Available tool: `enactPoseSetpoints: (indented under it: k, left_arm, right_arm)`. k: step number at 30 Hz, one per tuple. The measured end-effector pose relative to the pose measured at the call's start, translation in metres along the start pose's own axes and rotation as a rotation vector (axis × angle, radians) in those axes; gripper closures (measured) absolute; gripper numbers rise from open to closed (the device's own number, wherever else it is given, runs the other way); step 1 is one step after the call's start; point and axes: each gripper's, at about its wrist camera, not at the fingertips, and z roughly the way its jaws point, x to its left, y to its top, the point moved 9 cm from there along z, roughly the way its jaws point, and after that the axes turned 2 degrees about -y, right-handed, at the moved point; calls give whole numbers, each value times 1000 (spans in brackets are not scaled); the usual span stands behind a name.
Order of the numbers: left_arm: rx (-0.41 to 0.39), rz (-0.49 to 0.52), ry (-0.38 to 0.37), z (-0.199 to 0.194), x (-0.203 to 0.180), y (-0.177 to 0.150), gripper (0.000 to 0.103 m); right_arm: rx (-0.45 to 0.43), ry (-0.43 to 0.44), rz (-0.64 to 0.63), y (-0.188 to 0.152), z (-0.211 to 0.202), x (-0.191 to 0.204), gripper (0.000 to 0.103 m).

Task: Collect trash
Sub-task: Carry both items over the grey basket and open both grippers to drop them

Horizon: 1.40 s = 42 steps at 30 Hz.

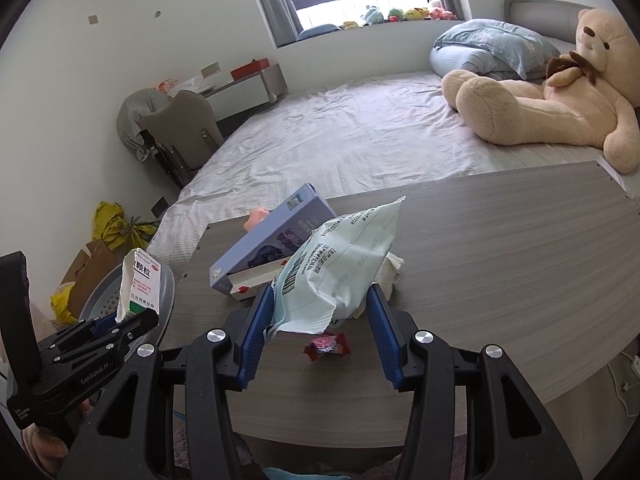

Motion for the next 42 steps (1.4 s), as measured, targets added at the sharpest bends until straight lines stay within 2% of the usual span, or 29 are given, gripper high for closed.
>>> enactPoseSetpoints:
  k: [13,22,32,42]
  left_arm:
    - [4,-91,140,-10,95,6,67]
    - [9,-165,205,-18,156,-3,67]
    - [46,-205,239,-15,194,-22,67]
    - [75,-231,261,-8,206,-31,67]
  right_arm:
    - [58,200,-153,4,37,119,56]
    - [108,281,-254,-5,60,185,56]
    - [178,348,-339,-26,80,235,56]
    - [229,392,-358,-40,94,254,56]
